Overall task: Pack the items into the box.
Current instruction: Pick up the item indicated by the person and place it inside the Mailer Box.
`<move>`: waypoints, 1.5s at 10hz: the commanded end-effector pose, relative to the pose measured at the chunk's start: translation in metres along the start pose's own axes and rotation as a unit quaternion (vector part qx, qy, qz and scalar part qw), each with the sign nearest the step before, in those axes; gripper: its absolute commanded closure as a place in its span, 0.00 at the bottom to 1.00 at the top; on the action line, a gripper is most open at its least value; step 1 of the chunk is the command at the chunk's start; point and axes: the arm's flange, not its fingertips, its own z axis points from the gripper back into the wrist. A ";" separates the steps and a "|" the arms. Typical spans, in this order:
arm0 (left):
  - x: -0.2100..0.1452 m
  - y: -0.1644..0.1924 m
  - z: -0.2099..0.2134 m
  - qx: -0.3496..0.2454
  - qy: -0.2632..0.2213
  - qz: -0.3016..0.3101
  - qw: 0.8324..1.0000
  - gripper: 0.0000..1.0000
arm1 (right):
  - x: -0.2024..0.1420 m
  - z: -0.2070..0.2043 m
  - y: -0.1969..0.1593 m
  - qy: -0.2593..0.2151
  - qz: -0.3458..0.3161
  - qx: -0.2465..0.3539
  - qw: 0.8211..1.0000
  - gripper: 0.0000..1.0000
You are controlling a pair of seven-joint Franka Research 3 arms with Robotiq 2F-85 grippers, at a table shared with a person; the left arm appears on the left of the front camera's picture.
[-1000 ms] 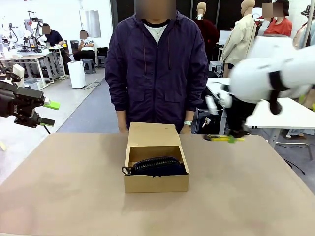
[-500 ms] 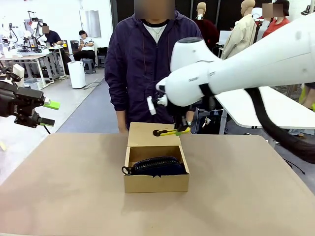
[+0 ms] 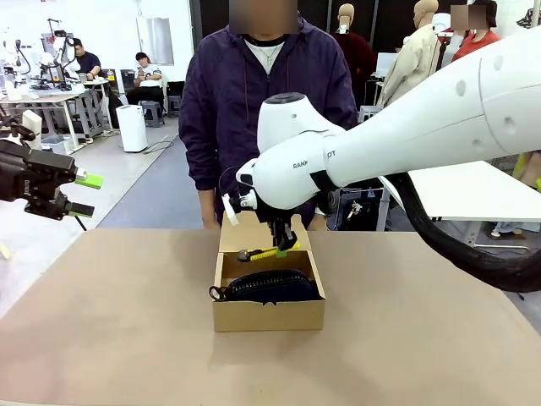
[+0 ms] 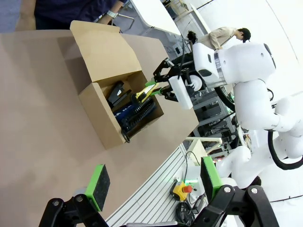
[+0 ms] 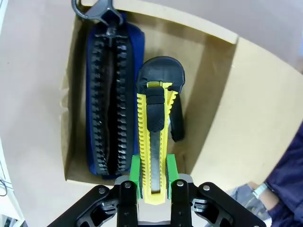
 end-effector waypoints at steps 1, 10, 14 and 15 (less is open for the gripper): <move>-0.001 0.000 0.003 -0.002 0.003 -0.003 1.000 0.00 | -0.002 -0.007 0.003 0.005 -0.013 0.010 1.000 1.00; -0.001 0.000 0.003 -0.002 0.003 -0.003 1.000 0.00 | -0.014 -0.002 0.005 -0.021 -0.005 0.034 0.999 0.00; -0.001 0.000 0.003 -0.002 0.003 -0.003 1.000 0.00 | -0.133 0.061 0.061 -0.082 -0.068 0.158 0.982 0.00; -0.001 0.000 0.003 -0.002 0.003 -0.003 1.000 0.00 | -0.172 0.081 0.088 -0.086 -0.110 0.168 0.976 0.00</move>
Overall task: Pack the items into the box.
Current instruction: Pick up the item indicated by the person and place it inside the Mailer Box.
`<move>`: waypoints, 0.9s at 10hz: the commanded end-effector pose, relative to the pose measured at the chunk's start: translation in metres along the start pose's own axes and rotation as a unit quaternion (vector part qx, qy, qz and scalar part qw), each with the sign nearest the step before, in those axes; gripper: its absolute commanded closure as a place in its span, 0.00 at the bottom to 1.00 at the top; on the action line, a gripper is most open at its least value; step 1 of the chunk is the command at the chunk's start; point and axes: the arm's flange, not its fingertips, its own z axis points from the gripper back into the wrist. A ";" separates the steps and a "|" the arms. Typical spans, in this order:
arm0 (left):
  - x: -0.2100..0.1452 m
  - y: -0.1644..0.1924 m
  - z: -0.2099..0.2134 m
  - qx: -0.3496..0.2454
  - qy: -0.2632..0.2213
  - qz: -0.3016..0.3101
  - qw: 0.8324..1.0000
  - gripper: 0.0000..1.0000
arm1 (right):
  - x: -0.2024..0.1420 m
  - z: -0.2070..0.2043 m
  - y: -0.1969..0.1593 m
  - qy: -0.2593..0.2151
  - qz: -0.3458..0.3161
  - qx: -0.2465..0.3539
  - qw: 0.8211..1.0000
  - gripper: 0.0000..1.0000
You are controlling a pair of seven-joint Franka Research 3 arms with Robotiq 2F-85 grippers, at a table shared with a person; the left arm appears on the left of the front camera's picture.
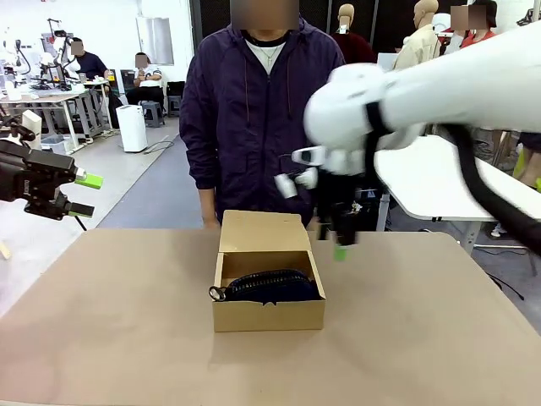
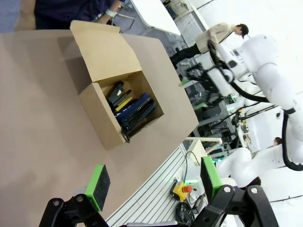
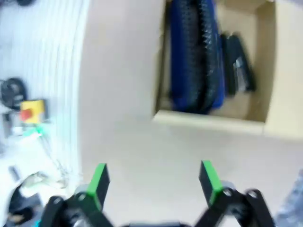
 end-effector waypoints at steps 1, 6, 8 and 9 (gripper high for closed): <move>-0.001 0.000 0.003 -0.002 0.003 -0.003 1.000 0.00 | -0.081 0.027 0.059 -0.021 -0.082 0.026 0.996 0.00; -0.001 0.000 0.003 -0.002 0.003 -0.003 1.000 0.00 | -0.137 0.043 0.094 -0.034 -0.148 0.032 0.988 0.00; -0.001 0.000 0.003 -0.002 0.003 -0.003 1.000 0.00 | -0.152 0.042 0.114 -0.044 -0.182 0.028 0.982 0.00; -0.001 0.000 0.003 -0.002 0.003 -0.003 1.000 0.00 | -0.153 0.047 0.103 -0.148 -0.333 0.072 0.928 0.00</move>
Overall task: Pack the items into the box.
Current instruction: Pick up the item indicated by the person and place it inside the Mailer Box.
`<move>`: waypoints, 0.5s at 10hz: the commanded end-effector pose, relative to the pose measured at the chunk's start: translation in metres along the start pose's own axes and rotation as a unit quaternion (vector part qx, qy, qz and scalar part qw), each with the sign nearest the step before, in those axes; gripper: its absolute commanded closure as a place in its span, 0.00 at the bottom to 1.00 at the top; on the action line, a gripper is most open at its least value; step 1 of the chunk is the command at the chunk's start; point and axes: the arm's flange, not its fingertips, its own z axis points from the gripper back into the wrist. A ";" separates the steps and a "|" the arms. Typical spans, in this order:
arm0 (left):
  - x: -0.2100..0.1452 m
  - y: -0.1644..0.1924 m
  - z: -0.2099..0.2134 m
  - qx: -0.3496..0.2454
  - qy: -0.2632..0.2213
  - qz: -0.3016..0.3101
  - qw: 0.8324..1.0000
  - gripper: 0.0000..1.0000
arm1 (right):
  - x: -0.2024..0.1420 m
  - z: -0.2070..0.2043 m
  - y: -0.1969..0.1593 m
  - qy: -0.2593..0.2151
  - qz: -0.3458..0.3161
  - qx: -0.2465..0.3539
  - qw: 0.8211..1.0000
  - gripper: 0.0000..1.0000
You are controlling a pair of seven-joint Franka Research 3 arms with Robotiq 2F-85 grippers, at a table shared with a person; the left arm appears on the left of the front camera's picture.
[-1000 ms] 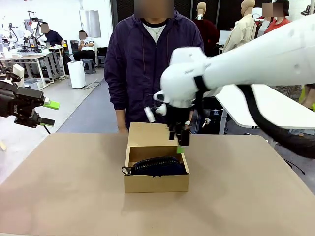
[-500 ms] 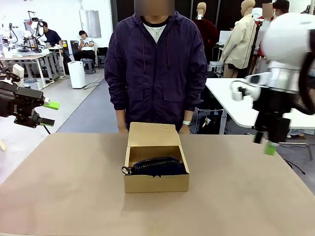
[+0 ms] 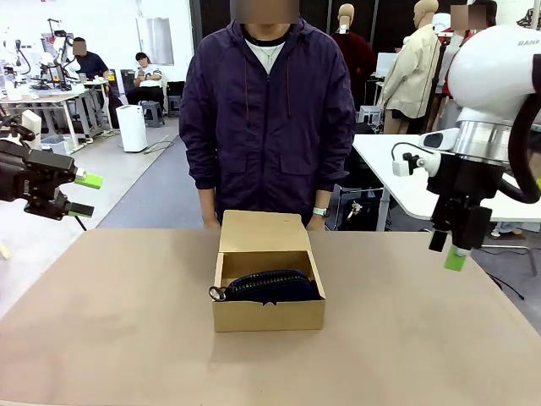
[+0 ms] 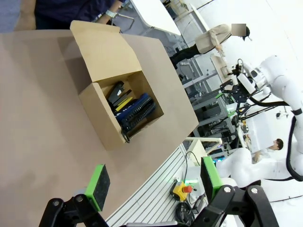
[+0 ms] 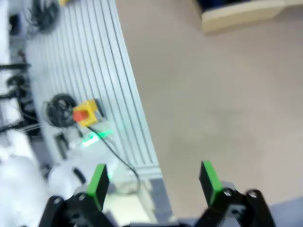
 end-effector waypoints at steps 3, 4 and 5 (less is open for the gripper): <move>-0.001 0.000 0.002 -0.002 0.003 -0.003 1.000 0.00 | -0.064 0.027 0.017 -0.374 -0.509 0.132 0.764 0.00; -0.001 0.000 0.002 -0.002 0.003 -0.003 1.000 0.00 | -0.085 0.021 0.023 -0.415 -0.530 0.204 0.711 0.00; -0.001 0.000 0.002 -0.002 0.003 -0.003 1.000 0.00 | -0.105 0.015 0.024 -0.481 -0.548 0.239 0.641 0.00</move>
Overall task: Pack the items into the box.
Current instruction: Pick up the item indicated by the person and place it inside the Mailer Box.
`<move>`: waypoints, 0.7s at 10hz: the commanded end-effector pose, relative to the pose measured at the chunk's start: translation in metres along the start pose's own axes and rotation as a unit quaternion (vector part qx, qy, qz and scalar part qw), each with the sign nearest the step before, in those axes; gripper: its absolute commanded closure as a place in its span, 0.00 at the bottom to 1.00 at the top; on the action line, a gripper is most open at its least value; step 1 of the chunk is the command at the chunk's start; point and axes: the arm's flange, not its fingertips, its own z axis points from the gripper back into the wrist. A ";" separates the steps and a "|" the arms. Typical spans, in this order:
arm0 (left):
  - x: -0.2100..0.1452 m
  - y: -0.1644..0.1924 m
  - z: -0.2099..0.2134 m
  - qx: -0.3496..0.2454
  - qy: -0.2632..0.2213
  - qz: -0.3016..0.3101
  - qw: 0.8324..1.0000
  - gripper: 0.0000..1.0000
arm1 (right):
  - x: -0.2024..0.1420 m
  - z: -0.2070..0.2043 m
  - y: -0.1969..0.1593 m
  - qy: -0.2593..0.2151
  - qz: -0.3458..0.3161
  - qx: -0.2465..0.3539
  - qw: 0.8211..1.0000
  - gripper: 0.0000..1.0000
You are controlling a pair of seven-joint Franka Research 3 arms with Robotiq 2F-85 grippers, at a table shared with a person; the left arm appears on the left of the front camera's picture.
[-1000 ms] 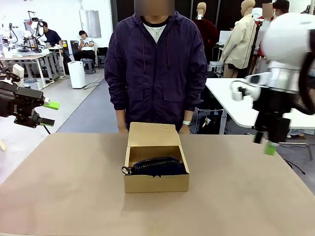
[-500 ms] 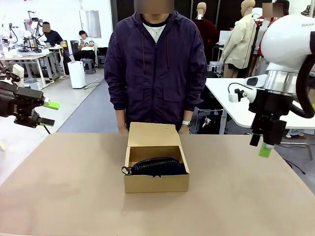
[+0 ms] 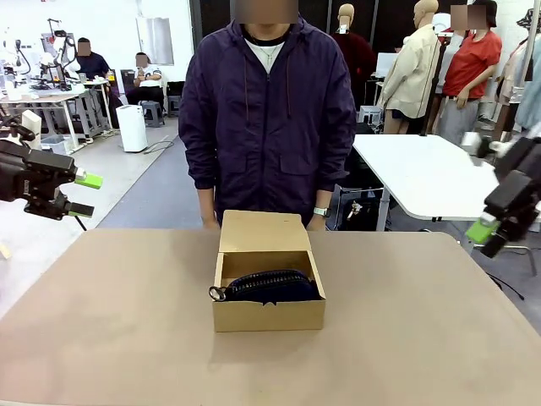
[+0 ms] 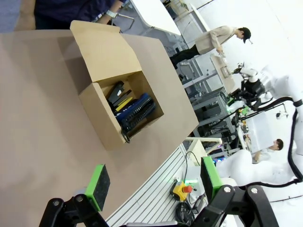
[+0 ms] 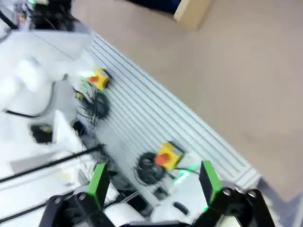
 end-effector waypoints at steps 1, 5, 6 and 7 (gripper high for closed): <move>-0.001 -0.001 0.002 -0.002 0.003 -0.003 1.000 0.00 | -0.024 -0.009 -0.006 -0.381 -0.252 0.254 0.852 0.00; -0.001 -0.001 0.002 -0.002 0.003 -0.003 1.000 0.00 | -0.036 -0.002 -0.024 -0.136 -0.142 0.145 0.970 0.00; -0.001 -0.001 0.002 -0.002 0.003 -0.003 1.000 0.00 | -0.036 -0.002 -0.024 -0.136 -0.142 0.145 0.970 0.00; -0.001 -0.001 0.002 -0.002 0.003 -0.003 1.000 0.00 | -0.036 -0.002 -0.024 -0.136 -0.142 0.145 0.970 0.00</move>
